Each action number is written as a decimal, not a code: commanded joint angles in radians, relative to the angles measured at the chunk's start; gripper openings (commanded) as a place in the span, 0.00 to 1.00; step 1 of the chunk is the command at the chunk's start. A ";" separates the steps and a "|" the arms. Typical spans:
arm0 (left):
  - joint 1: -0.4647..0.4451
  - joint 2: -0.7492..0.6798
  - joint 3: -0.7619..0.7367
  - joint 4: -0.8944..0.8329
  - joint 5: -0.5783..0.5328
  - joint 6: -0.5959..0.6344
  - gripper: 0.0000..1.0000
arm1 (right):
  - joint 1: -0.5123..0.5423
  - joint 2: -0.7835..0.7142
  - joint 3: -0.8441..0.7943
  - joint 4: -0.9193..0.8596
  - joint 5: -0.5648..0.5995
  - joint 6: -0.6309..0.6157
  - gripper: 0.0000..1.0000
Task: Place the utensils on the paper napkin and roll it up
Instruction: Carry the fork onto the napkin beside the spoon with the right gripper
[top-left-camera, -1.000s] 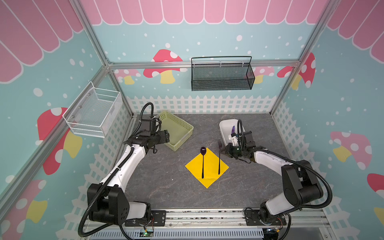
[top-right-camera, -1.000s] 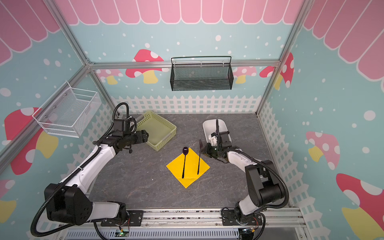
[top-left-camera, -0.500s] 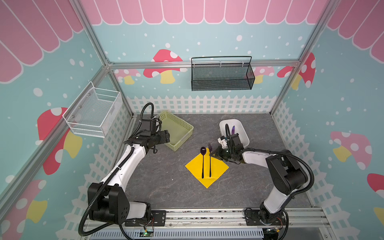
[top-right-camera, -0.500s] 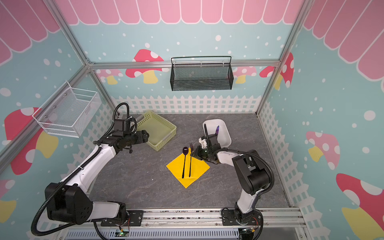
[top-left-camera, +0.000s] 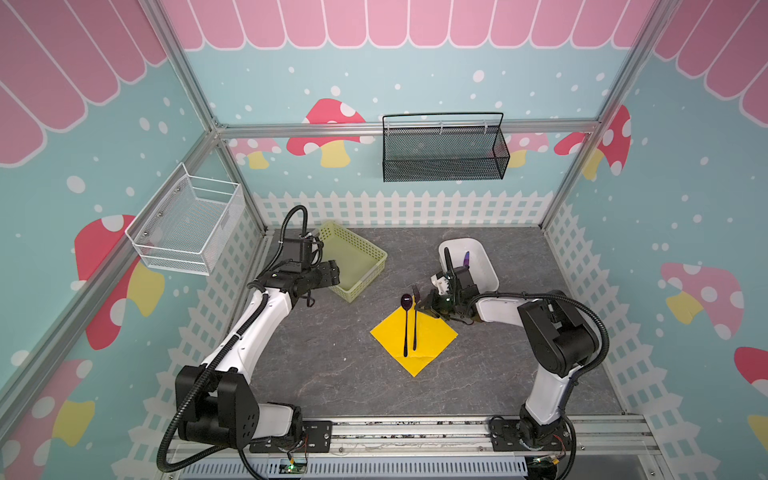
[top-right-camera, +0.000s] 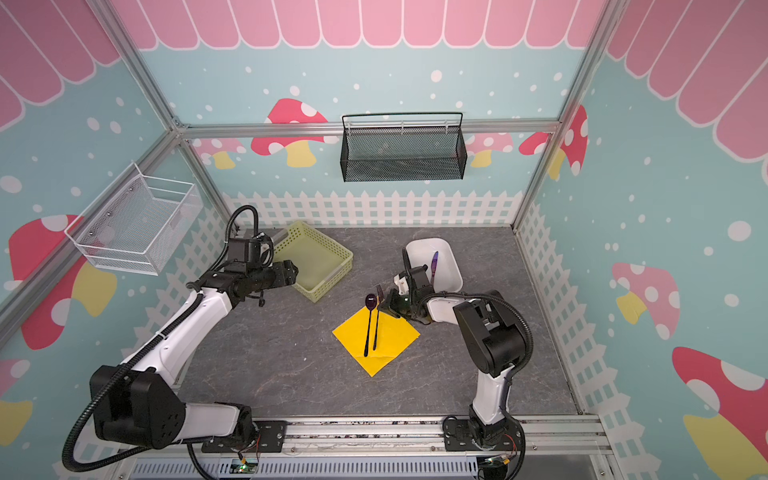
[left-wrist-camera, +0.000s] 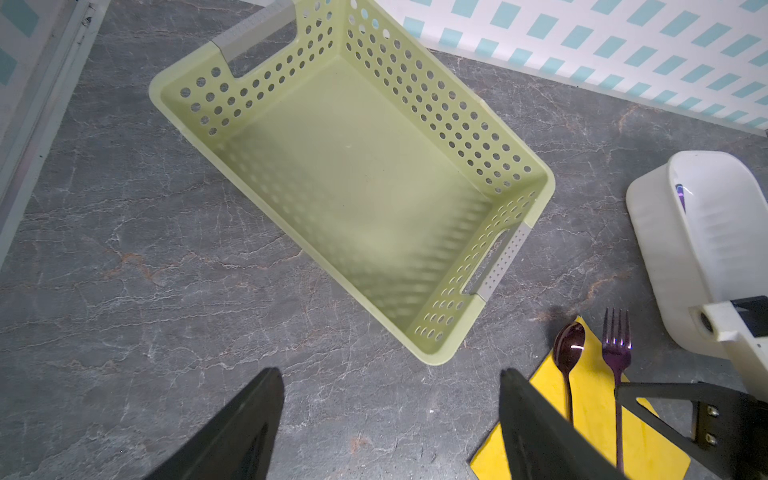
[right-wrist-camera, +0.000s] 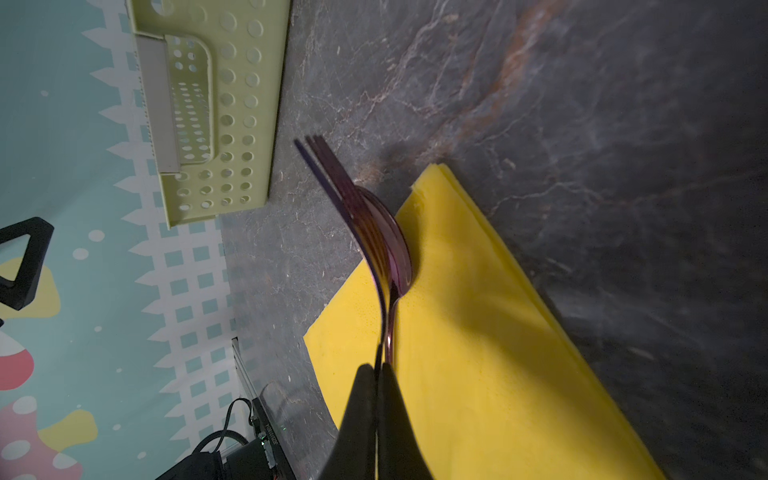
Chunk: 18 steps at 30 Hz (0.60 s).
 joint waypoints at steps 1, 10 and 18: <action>0.004 0.011 -0.006 0.003 0.010 -0.007 0.83 | 0.006 0.030 0.029 0.007 0.002 0.013 0.00; 0.004 0.009 -0.008 0.003 0.007 -0.006 0.83 | 0.006 0.079 0.050 -0.015 -0.004 0.000 0.00; 0.004 0.010 -0.008 0.002 0.009 -0.006 0.83 | 0.008 0.100 0.057 -0.016 -0.021 0.002 0.00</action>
